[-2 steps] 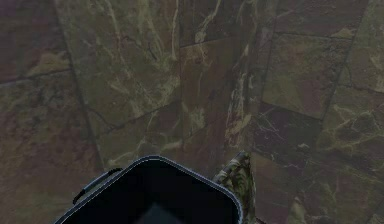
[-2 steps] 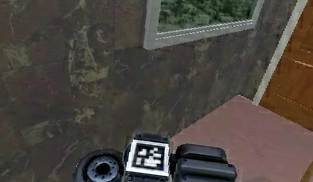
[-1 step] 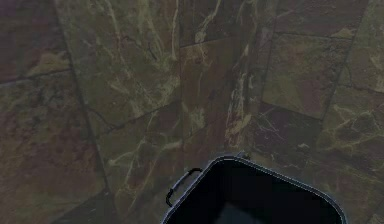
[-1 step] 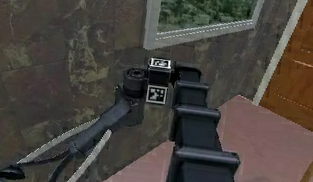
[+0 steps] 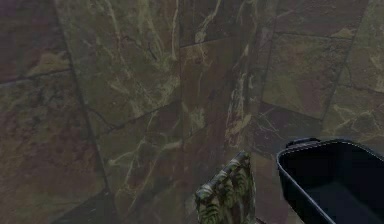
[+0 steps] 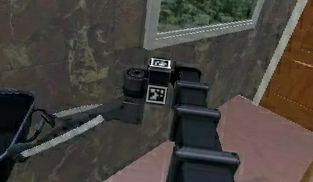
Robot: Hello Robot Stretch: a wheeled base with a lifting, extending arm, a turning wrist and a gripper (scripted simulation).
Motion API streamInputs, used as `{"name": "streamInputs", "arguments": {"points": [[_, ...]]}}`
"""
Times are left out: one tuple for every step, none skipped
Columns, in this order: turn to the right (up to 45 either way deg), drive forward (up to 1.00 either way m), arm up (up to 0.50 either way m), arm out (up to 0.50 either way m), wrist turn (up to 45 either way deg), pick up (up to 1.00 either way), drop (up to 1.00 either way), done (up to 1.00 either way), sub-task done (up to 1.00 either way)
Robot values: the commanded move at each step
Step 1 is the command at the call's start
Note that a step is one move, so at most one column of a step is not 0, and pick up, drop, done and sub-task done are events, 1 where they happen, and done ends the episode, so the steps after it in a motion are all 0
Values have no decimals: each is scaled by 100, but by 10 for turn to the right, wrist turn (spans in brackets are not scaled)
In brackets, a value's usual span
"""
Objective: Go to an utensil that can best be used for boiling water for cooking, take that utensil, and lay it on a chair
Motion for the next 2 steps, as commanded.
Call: {"name": "streamInputs", "arguments": {"points": [[0,0,-34,0,0,0,0,0,0],[0,0,-32,0,0,0,0,0,0]]}}
